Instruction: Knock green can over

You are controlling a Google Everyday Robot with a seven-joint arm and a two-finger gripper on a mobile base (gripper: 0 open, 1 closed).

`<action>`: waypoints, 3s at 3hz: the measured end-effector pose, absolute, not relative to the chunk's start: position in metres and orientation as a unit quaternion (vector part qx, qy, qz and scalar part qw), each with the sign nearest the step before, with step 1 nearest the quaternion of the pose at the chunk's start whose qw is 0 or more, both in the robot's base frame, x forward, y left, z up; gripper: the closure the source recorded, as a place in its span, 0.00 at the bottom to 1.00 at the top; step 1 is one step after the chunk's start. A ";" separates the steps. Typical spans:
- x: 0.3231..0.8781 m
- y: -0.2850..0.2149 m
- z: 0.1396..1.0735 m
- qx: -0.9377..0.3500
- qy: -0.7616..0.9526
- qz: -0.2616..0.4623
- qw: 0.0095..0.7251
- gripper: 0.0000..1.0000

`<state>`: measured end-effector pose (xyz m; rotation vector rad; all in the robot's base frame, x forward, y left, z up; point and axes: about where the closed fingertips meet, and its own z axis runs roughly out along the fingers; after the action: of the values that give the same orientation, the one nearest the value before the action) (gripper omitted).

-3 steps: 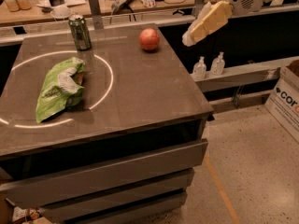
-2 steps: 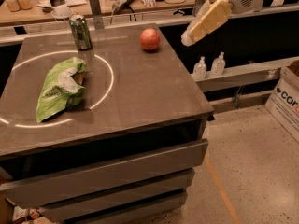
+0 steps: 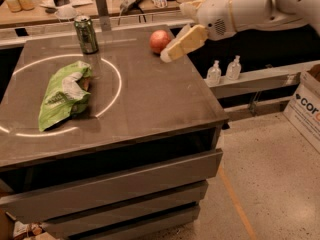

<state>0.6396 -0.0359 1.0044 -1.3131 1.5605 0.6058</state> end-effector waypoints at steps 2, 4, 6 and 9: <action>0.740 0.035 0.957 -0.477 0.632 0.259 0.553 0.00; 0.804 0.109 0.924 -0.471 0.634 0.278 0.547 0.00; 0.806 0.129 0.941 -0.486 0.615 0.276 0.556 0.00; 0.839 0.205 0.905 -0.419 0.638 0.283 0.581 0.00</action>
Offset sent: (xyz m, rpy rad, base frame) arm 0.1659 0.1126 -0.0788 0.2226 -0.0704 -0.1765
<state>0.8386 0.2046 0.9053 -0.9782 1.4910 0.6612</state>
